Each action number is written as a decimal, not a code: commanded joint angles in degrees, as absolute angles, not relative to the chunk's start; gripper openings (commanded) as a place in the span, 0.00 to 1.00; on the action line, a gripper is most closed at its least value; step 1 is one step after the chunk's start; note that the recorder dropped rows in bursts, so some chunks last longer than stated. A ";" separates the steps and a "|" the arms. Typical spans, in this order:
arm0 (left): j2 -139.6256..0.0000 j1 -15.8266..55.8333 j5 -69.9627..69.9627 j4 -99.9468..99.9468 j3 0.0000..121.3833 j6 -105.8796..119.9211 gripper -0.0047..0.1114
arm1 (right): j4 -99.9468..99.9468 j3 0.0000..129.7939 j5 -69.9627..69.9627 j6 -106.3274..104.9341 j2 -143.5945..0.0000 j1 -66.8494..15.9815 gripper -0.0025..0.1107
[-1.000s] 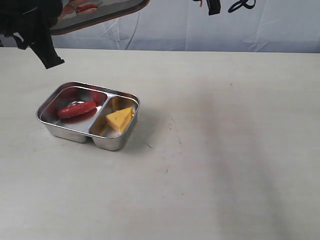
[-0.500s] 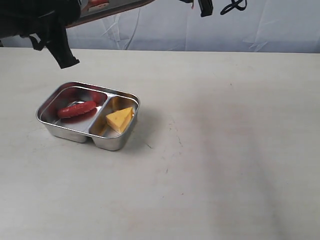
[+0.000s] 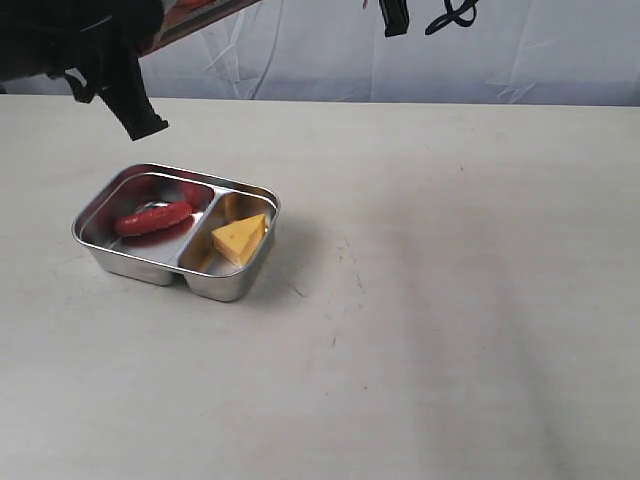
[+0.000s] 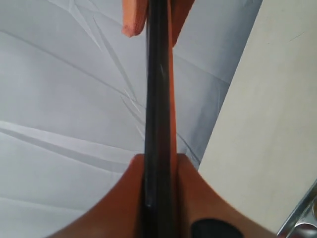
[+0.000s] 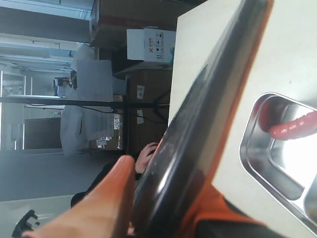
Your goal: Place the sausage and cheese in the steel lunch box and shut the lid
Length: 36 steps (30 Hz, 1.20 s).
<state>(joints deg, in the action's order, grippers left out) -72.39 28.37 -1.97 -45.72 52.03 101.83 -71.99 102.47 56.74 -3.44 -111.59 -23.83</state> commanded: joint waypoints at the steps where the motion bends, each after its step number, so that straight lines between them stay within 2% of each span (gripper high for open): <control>1: -72.00 28.92 1.74 -44.20 52.17 101.96 0.23 | -69.39 102.41 55.75 -6.53 -111.57 -24.02 0.01; 4: -72.00 28.92 3.16 -43.19 52.17 101.96 0.44 | -69.39 102.41 54.84 -6.53 -111.57 -24.02 0.01; 6: -72.00 28.92 3.71 -43.19 52.17 101.96 0.55 | -69.39 102.41 54.05 -6.53 -111.57 -24.02 0.01; 8: -72.00 28.92 4.08 -43.19 52.17 101.96 0.62 | -69.28 102.41 53.29 -6.53 -111.57 -24.02 0.01; 19: -66.80 28.69 4.14 -44.28 52.17 98.23 0.63 | -64.00 102.41 46.70 -6.53 -111.57 -24.02 0.01; 26: -59.20 24.43 -2.08 -47.69 52.17 88.83 0.63 | -61.90 98.12 43.08 -7.30 -110.39 -24.02 0.01; 30: -54.51 16.18 -3.05 -58.35 52.17 88.83 0.63 | -66.24 86.30 38.10 -16.23 -105.71 -24.88 0.01; 32: -53.35 12.58 -4.24 -64.49 52.17 88.83 0.63 | -80.44 78.36 33.67 -29.99 -101.83 -26.30 0.01; 33: -52.79 11.09 -5.93 -67.63 52.17 88.83 0.63 | -94.37 72.90 32.42 -43.06 -99.59 -27.66 0.01; 34: -52.69 10.55 -6.95 -68.99 52.17 88.83 0.63 | -99.95 69.87 32.29 -51.07 -98.49 -28.47 0.01; 36: -52.39 9.80 -9.70 -72.08 52.17 88.83 0.63 | -99.95 63.94 24.54 -52.89 -95.99 -32.54 0.01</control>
<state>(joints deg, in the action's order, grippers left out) -52.88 10.42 -6.94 -68.74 51.90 89.30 -95.90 67.96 30.58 -47.65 -97.91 -29.96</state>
